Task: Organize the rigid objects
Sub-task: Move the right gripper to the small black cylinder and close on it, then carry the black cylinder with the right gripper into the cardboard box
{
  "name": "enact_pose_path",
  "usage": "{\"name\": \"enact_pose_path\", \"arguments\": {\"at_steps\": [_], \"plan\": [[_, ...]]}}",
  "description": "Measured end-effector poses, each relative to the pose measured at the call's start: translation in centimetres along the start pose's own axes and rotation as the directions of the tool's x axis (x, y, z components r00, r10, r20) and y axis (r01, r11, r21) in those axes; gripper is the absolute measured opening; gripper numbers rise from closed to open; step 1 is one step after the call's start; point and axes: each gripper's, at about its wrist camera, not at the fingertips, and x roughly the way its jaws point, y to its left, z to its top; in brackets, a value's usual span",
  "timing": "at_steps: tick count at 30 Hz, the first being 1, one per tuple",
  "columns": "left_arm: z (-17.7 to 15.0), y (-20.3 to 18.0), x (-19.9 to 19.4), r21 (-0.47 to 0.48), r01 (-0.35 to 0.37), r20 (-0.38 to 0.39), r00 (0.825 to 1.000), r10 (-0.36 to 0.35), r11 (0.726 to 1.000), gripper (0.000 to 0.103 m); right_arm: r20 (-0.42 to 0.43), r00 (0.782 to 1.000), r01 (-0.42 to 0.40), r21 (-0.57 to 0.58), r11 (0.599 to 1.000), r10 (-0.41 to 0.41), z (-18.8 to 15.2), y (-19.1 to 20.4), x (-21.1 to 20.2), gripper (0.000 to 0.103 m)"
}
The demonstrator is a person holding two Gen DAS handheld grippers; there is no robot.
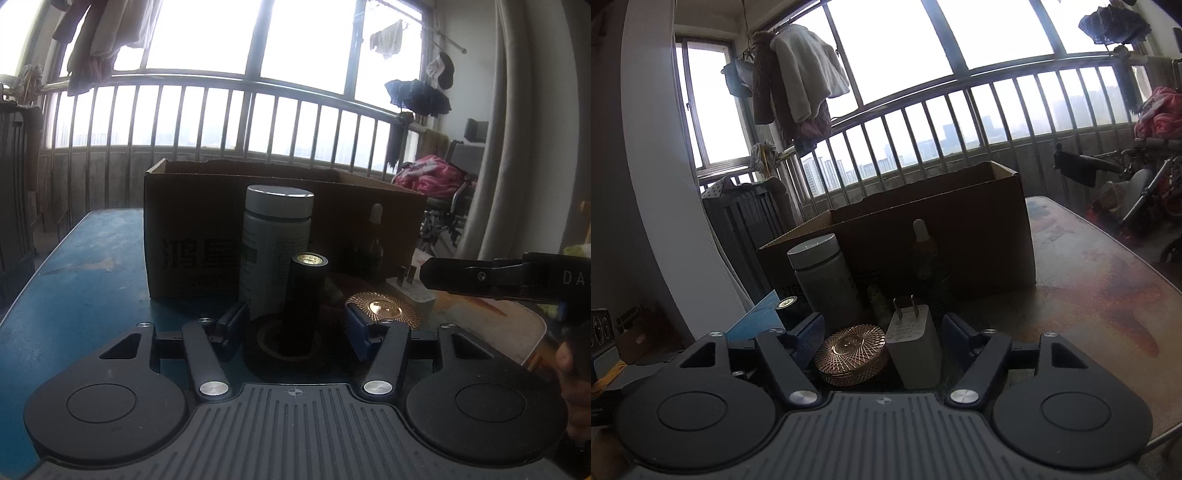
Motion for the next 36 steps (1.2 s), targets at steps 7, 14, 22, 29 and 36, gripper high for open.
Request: {"name": "enact_pose_path", "arguments": {"at_steps": [7,14,22,29,36], "plan": [[0.1,-0.6,0.9,0.076,0.001,-0.011,1.000,-0.001,0.997,0.022,-0.017,0.990,-0.140,-0.032,0.990,0.140,2.5,1.5,0.8,0.062],[-0.3,-1.0,0.2,0.114,-0.011,0.013,1.000,0.009,0.993,0.021,-0.124,0.961,-0.254,-0.044,0.966,0.247,2.0,3.0,2.9,0.043],[-0.2,-0.9,0.3,0.107,0.009,0.012,1.000,-0.010,0.994,0.021,-0.175,0.954,-0.267,-0.118,0.956,0.244,2.2,4.5,4.5,0.043],[-0.3,-0.9,0.4,0.119,0.031,0.013,0.999,-0.032,0.992,0.021,-0.220,0.944,-0.272,-0.098,0.957,0.246,2.2,3.5,6.1,0.043],[0.1,-0.6,0.0,0.114,0.047,0.018,0.999,-0.049,0.992,0.021,-0.223,0.946,-0.274,-0.161,0.948,0.236,1.9,4.3,6.2,0.026]]}}
